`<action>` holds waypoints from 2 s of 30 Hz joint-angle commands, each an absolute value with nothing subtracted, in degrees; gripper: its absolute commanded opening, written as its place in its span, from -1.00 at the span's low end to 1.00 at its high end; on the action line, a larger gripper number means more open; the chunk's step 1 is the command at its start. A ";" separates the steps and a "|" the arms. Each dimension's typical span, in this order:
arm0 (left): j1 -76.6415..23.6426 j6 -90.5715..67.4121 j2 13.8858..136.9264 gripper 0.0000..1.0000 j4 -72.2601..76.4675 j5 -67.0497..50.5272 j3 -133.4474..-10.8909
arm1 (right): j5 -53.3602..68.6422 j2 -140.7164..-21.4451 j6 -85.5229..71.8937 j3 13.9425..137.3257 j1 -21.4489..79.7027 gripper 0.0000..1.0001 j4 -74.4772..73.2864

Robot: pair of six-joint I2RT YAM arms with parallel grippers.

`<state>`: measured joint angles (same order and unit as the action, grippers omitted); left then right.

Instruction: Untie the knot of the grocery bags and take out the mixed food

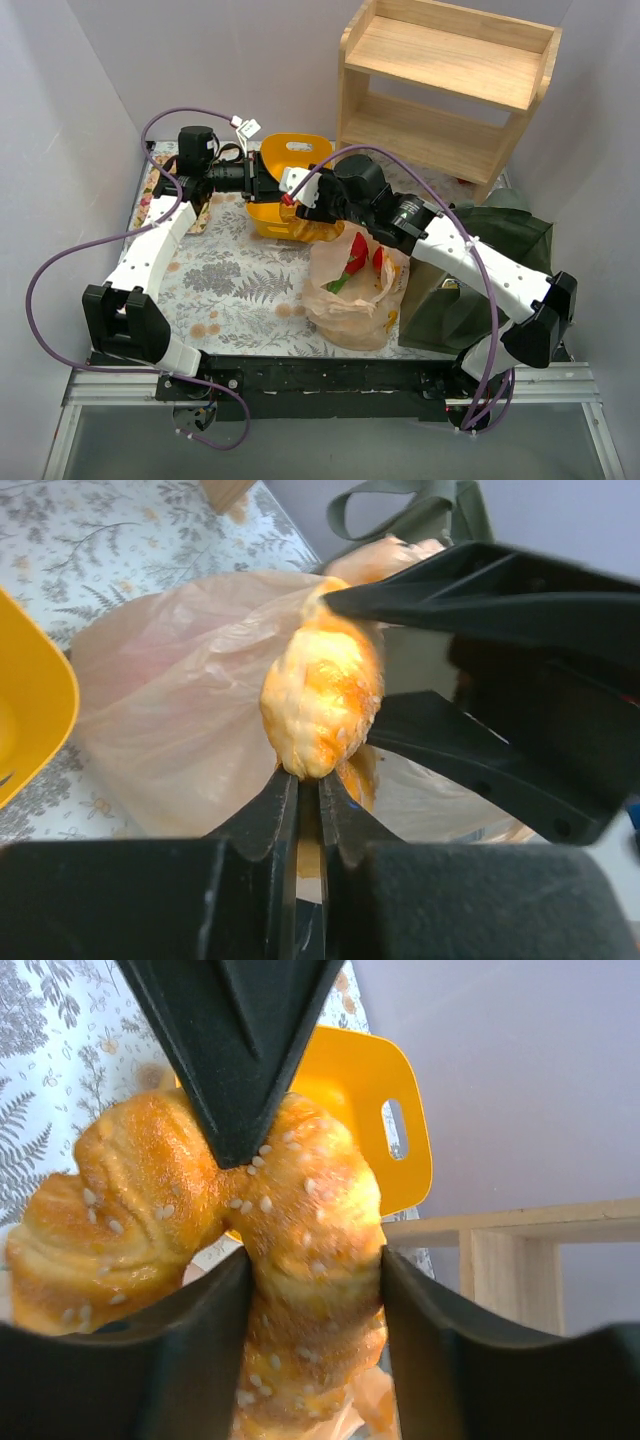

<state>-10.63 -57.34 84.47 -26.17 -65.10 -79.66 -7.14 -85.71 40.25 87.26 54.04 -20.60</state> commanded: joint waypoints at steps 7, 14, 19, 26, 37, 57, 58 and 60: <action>-6.51 -39.66 82.36 -1.00 -38.67 -37.91 -97.11 | -1.05 -70.33 36.13 90.09 54.32 0.62 -26.01; -2.30 -33.58 84.89 -1.00 -37.88 -12.67 -99.40 | -4.92 -63.73 41.12 87.28 54.14 0.62 -30.67; 8.34 -32.96 92.01 -1.00 -41.21 -11.42 -105.81 | -4.40 -61.53 39.38 88.42 52.21 0.62 -33.22; 16.08 -34.63 100.28 -1.00 -41.14 -24.66 -104.94 | -2.29 -59.94 37.71 85.17 47.90 0.62 -31.99; 17.13 -35.60 104.94 -1.00 -34.37 -25.57 -94.22 | -0.44 -63.45 35.95 87.01 42.98 0.61 -31.29; 19.51 -33.58 112.67 -0.92 -29.44 -8.98 -89.38 | 3.08 -67.24 34.72 89.82 41.40 0.59 -32.17; 19.51 -33.31 113.11 -0.54 -29.79 -8.27 -89.65 | 2.99 -67.50 34.72 90.17 41.48 0.59 -32.25; 19.51 -32.78 113.56 -0.31 -30.41 -6.60 -90.00 | 2.90 -67.76 34.80 90.53 41.48 0.60 -32.25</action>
